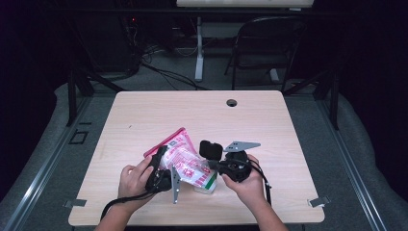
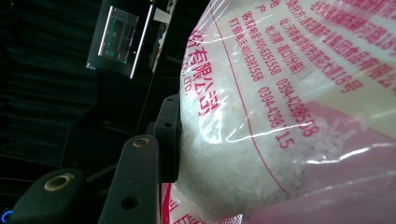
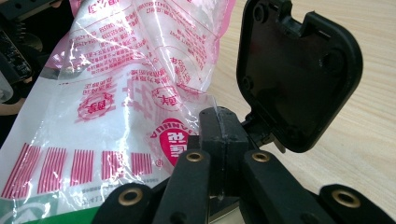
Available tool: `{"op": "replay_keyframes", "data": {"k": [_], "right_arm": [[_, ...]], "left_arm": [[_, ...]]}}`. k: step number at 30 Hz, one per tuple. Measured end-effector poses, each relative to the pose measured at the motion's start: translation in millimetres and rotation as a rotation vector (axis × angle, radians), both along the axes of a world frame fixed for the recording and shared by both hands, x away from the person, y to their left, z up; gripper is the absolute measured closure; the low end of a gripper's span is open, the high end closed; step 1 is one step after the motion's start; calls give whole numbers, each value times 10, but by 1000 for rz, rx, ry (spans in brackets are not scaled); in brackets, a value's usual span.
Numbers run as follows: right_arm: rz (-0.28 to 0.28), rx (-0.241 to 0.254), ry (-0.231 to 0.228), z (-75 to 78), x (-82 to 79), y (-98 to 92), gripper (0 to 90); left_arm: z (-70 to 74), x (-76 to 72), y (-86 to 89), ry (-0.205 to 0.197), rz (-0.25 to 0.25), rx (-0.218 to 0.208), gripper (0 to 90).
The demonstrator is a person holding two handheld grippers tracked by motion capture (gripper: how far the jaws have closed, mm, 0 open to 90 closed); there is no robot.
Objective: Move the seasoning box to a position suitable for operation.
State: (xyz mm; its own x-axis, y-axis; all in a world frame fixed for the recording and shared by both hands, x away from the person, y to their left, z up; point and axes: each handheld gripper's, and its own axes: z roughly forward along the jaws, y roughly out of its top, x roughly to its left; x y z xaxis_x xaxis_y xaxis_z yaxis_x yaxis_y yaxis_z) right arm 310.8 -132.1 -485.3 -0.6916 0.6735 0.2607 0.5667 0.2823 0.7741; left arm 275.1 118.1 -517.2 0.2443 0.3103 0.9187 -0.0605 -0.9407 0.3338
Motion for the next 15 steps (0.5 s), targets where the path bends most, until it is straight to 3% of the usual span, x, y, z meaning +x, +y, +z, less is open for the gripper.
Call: {"op": "replay_keyframes", "data": {"k": [15], "right_arm": [[-7,6,0,-19,13,-5,900]], "left_arm": [[24,-31,-26,-21,0,24,620]]}}
